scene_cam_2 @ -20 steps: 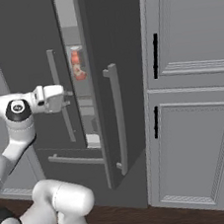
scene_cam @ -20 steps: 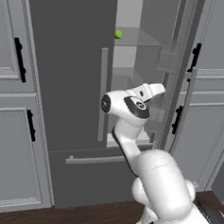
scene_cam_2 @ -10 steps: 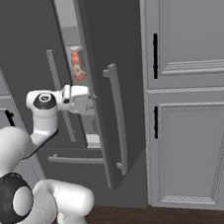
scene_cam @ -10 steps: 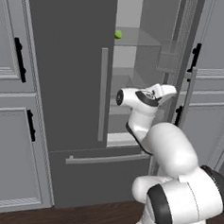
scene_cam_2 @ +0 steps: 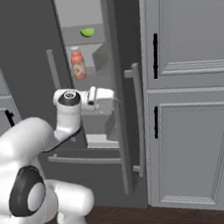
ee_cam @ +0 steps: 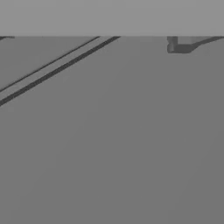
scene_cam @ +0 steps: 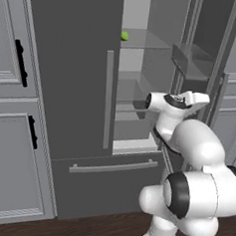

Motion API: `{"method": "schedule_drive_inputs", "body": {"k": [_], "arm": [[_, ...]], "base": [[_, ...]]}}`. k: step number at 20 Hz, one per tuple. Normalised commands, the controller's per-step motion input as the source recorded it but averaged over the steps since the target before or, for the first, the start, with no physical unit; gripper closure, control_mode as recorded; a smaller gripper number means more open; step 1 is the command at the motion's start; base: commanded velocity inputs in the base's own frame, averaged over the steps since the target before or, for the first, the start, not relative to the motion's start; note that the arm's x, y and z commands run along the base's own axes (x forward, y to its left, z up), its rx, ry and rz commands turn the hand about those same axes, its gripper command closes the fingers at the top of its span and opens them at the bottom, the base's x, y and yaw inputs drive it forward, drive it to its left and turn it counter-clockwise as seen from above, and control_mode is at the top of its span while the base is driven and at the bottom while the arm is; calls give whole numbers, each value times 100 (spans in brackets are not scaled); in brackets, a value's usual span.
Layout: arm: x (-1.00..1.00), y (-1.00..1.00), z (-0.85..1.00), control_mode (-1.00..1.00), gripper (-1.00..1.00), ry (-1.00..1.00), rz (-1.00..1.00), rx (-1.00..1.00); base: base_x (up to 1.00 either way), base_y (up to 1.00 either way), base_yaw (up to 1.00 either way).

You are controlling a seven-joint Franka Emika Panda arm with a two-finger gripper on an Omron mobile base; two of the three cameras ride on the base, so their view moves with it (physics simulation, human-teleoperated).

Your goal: Grab a lemon wedge from the fridge and one ice cube from the ice bowl, and put them in the glass of lemonade.

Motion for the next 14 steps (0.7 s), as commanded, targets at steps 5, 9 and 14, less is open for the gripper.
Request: {"method": "schedule_drive_inputs", "body": {"k": [5,9,14], "arm": [[12,-100,-22,-100,-100,-1,-16,2],[-4,-86,-2,-100,-100,-11,-9,7],[-70,0,27,-100,-100,-20,0,2]], "base": [[0,0,0],[0,0,0],[0,0,0]]}}
